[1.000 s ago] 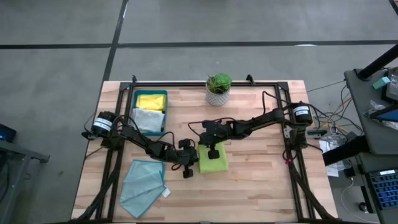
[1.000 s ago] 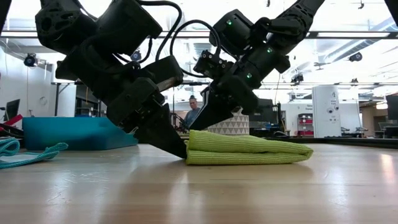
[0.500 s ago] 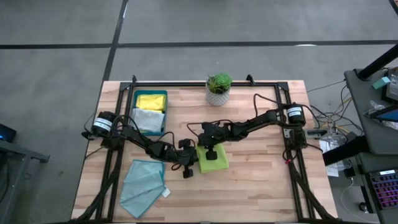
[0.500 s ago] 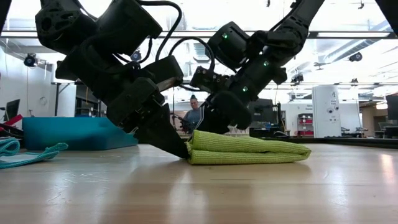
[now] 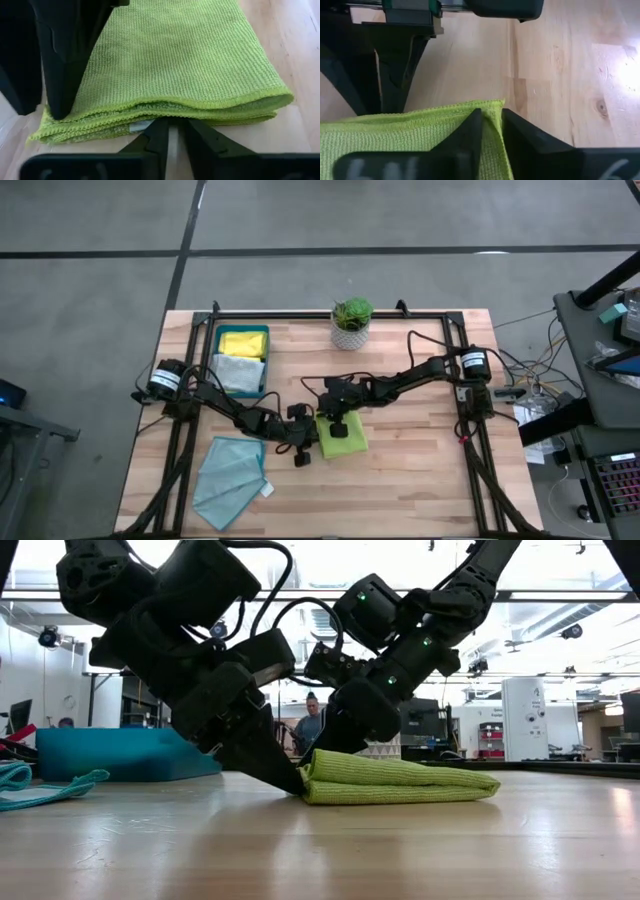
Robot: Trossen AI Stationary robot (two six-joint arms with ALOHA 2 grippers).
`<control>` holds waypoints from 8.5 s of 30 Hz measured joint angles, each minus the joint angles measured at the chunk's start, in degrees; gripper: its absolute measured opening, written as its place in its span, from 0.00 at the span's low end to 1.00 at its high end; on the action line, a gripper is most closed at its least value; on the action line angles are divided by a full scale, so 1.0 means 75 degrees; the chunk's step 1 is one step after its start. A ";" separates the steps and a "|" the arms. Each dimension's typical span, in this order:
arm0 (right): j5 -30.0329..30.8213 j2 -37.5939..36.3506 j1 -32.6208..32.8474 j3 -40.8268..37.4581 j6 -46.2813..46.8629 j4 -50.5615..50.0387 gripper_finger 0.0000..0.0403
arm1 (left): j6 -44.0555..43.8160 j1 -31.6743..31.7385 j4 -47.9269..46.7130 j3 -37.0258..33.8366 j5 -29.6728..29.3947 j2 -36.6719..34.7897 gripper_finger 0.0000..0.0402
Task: Fold microfiber towels
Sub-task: Fold the green towel
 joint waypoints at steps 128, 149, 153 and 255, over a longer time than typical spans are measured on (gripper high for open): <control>0.3785 -0.0540 0.3395 -0.1533 0.2311 0.0287 0.40 | 0.2984 0.0504 0.0155 -0.0049 -0.1870 -0.0927 0.00; 0.2519 -0.1021 0.3381 -0.0777 0.2188 -0.1302 0.03 | 0.2449 0.0498 0.0743 -0.0032 -0.1640 -0.0532 0.00; 0.2175 -0.1072 0.3381 -0.0328 0.2203 -0.2027 0.03 | 0.2347 0.0465 0.0661 -0.0049 -0.1510 -0.0196 0.00; -0.0420 -0.1231 0.0961 0.0868 0.1711 -0.3089 0.11 | -0.0233 -0.0912 -0.1465 0.0100 -0.0513 -0.0595 0.00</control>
